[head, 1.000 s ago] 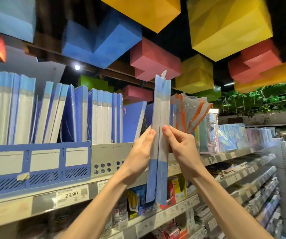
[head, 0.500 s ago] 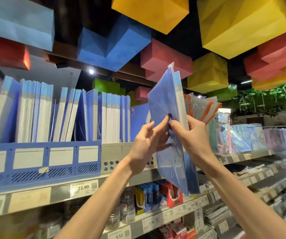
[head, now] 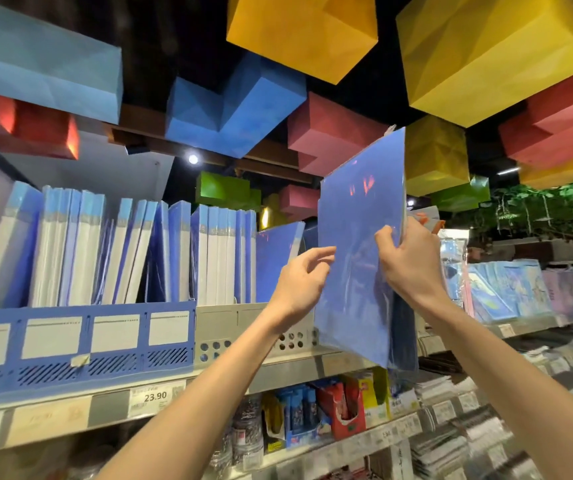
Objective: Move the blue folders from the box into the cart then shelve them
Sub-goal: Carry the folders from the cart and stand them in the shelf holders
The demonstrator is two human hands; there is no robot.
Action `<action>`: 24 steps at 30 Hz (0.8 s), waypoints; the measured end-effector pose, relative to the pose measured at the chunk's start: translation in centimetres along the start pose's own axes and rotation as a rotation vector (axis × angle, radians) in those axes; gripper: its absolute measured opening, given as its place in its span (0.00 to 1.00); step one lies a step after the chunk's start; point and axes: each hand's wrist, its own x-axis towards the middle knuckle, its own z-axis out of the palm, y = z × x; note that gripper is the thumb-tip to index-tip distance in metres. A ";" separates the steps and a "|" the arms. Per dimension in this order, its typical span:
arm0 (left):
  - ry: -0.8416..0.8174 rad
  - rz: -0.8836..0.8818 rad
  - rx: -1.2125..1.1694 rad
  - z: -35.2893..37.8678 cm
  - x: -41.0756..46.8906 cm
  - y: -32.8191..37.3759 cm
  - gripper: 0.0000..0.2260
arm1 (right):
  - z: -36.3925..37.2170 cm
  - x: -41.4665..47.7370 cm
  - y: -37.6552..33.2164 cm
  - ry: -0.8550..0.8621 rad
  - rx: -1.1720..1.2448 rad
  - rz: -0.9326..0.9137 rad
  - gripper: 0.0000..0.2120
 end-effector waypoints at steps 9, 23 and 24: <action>-0.060 0.186 0.891 -2.5 5.6 -5.4 0.24 | 0.7 4.1 2.3 0.120 -0.011 0.077 0.13; -0.084 0.367 1.510 -1.8 14.3 -12.9 0.21 | 7.3 8.1 6.3 0.155 -0.004 0.036 0.17; -0.078 0.362 1.519 -2.2 14.6 -13.1 0.21 | 7.8 8.3 6.7 0.158 0.026 0.038 0.17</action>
